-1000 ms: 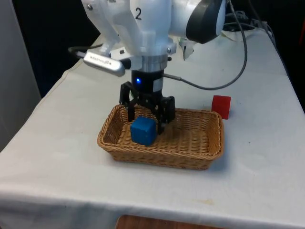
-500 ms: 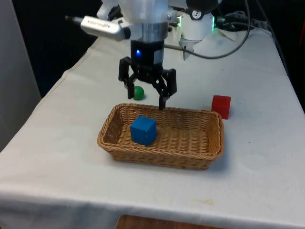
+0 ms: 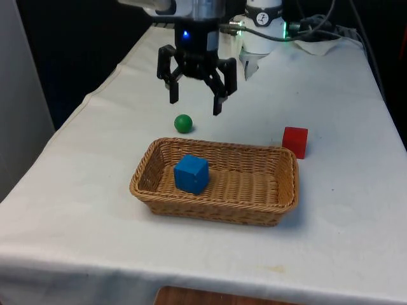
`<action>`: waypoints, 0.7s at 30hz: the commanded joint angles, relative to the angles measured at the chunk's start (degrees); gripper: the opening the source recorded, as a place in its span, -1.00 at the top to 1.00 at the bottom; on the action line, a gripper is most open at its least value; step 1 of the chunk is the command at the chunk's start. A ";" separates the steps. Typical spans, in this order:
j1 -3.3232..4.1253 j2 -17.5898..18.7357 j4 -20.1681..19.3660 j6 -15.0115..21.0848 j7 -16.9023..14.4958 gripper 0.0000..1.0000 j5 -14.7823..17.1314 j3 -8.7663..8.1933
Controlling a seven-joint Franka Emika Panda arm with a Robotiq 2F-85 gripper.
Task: Place all non-red objects into the basket.
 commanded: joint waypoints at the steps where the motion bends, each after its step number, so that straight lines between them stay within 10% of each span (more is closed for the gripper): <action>1: 0.17 -1.15 -1.38 0.40 -0.69 -1.00 -0.34 -0.11; 21: -0.52 -8.31 -11.34 1.03 -8.19 -1.00 0.11 -1.26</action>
